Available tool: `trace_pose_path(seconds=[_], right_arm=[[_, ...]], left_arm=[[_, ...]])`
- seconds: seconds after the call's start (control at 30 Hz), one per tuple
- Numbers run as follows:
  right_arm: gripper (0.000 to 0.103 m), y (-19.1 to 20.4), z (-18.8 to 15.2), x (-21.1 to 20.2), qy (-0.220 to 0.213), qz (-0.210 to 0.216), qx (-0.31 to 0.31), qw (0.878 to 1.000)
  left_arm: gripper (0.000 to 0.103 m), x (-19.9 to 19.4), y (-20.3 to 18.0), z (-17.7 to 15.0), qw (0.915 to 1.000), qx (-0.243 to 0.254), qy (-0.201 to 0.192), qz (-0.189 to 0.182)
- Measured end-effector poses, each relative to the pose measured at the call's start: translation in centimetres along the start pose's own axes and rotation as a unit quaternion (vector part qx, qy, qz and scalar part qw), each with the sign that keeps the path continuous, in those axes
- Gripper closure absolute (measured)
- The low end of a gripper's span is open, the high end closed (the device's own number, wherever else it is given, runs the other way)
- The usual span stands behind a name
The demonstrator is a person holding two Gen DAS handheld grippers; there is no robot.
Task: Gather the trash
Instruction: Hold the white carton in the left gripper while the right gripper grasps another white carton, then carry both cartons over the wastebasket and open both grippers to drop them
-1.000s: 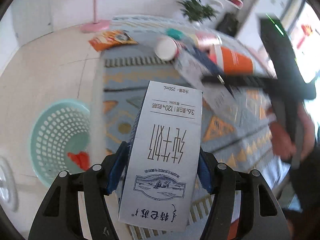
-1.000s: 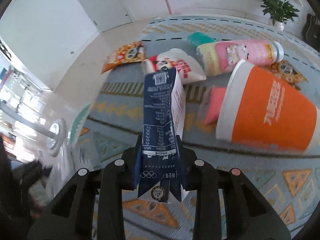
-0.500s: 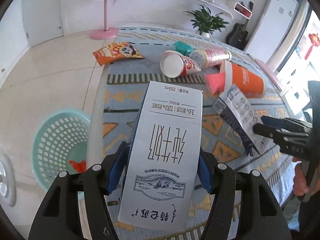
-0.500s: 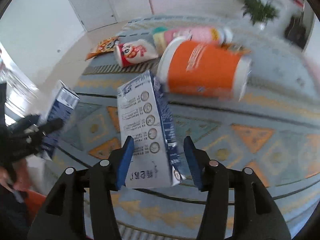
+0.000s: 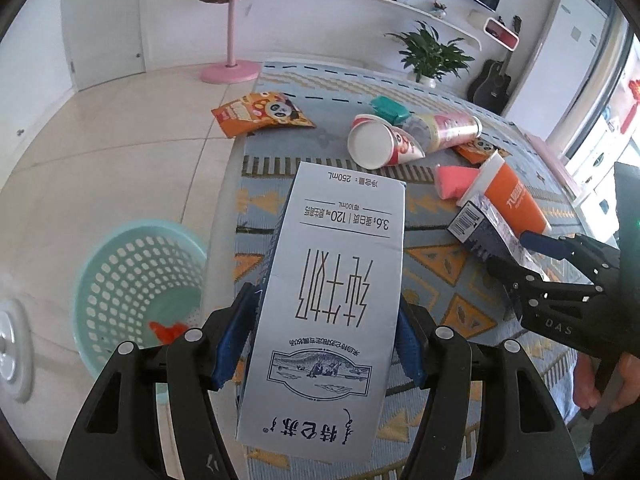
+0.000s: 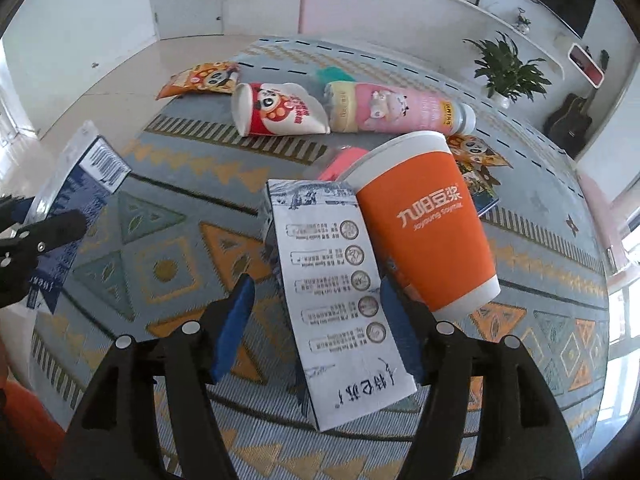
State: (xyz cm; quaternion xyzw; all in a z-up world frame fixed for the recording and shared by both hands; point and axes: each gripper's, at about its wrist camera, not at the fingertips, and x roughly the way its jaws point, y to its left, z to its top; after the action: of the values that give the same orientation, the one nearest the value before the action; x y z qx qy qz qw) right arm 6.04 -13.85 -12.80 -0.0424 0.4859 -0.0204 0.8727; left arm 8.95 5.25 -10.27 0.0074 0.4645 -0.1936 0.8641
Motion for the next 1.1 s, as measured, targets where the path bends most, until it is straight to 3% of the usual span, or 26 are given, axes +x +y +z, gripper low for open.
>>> trace_pose_path(seconds=[0.2,0.3,0.47,0.6,0.83,0.93,1.1], right_arm=[[0.041,-0.7,0.0,1.5,0.026,-0.001,0.013,1.0],[0.046,-1.2,-0.2,2.2,0.035,0.031,0.03,0.998],[0.051,-0.2,0.5,1.1,0.007,0.071,0.028,0.997],[0.052,2.7,3.0,-1.0,-0.024,0.125,0.008,0.992],[0.052,11.0,8.9,-4.4,-0.068,0.208,-0.05,0.974],[0.052,14.7,10.6,-4.4,-0.072,0.228,-0.069,0.969],[0.052,20.3,11.7,-1.8,-0.049,0.241,-0.091,0.965]], left_arm=[[0.042,0.0,0.1,0.1,1.0,-0.005,-0.003,0.006],[0.042,-0.2,0.7,0.2,0.9998,-0.016,-0.005,0.007],[0.042,-1.6,2.4,0.4,0.9984,-0.053,-0.019,0.005],[0.042,-4.8,5.6,1.4,0.9934,-0.104,-0.042,0.022],[0.042,-9.3,13.3,2.6,0.9756,-0.173,-0.085,0.104],[0.042,-9.2,17.4,2.2,0.9639,-0.222,-0.087,0.118],[0.042,-6.4,20.5,1.2,0.9541,-0.259,-0.056,0.139]])
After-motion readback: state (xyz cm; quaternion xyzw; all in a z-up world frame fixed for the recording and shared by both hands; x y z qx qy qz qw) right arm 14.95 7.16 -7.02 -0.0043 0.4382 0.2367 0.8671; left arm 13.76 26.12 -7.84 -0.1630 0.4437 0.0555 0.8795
